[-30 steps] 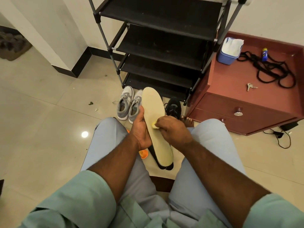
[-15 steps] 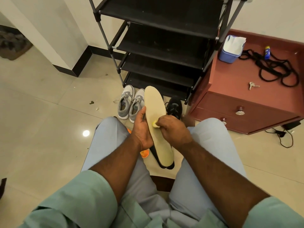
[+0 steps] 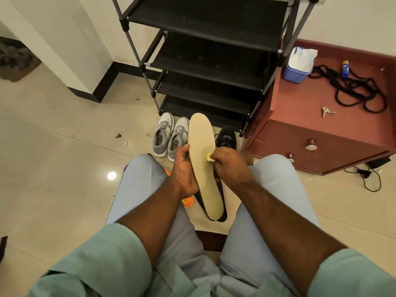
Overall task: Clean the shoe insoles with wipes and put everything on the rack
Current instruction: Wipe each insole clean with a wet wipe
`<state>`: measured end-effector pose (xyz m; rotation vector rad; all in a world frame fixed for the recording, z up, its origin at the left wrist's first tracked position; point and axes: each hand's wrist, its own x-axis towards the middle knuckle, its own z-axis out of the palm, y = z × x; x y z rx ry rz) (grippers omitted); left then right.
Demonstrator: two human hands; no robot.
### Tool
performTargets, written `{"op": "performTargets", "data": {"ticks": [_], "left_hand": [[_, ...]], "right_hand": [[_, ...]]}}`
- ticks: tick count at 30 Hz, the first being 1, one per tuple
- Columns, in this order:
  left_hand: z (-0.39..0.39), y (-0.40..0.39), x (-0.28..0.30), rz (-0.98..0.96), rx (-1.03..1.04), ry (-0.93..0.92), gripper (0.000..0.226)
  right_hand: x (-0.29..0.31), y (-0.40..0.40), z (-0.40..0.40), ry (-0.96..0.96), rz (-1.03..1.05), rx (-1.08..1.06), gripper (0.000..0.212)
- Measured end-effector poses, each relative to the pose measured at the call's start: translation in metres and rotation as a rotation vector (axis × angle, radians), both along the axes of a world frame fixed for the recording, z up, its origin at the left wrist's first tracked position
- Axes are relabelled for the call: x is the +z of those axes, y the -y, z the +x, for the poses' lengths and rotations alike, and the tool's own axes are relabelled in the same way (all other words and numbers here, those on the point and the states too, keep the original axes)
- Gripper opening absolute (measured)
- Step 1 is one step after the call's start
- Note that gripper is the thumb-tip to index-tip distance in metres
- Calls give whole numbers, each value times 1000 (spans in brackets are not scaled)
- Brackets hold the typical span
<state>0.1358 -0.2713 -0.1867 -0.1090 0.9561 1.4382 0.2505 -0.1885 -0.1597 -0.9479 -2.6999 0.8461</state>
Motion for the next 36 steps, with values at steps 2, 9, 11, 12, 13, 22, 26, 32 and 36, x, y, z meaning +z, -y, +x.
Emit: {"op": "performTargets", "data": {"ticks": [2,9,11,12,13,22,26,32,36], "left_hand": [[-2,0,0,-7,46,13,69],[1,1,0,-12,-4,15,71],[2,1,3,-14,-13,6,70],[2,0,3,-15,-1,1,70],[1,1,4,-17,20,3,70],[2,-1,4,-19,-4,6,70],[0,-1,4,-11,31,4,67],[2,0,5,-45,10,-6,68],[1,0,9,-38,-10,12,71]], "right_hand": [[7,11,-4,-78,39,141,19],[-1,4,-1,-45,-3,0,22],[-4,-1,0,17,2,-33,24],[-1,1,-2,16,8,-8,24],[1,7,-4,-25,22,45,22],[-3,1,-3,20,29,-37,20],[2,12,-6,-37,80,95,17],[2,16,-6,-82,84,121,15],[-1,3,-1,-2,51,34,21]]}}
